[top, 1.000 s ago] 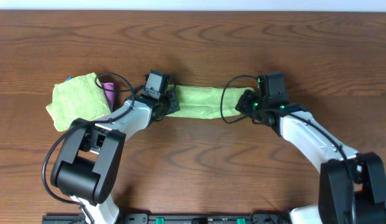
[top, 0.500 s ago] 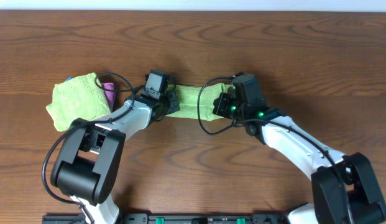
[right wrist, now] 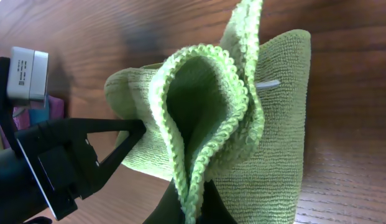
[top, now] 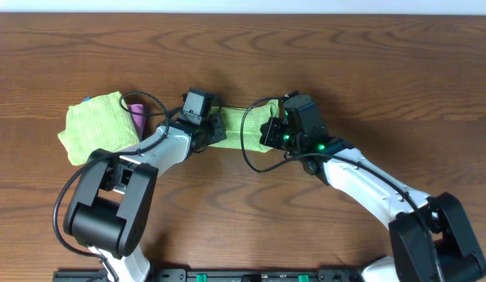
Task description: Fold the cloth
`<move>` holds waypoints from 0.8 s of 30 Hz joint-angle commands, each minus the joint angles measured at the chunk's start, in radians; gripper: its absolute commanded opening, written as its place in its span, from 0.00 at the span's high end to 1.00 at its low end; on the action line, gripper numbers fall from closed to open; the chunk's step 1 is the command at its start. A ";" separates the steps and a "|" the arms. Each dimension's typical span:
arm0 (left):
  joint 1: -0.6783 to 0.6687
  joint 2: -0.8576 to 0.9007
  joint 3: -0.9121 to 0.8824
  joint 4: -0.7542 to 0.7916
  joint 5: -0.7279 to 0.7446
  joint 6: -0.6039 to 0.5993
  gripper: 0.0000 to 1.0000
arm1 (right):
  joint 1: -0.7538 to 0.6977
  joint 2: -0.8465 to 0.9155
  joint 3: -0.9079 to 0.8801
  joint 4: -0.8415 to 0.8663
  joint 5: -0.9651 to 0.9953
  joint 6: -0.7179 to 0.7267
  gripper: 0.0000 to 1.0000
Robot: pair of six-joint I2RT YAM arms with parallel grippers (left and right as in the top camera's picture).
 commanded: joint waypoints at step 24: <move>0.014 -0.240 0.012 -0.092 0.005 0.075 0.94 | 0.074 0.041 0.105 -0.006 0.065 -0.001 0.99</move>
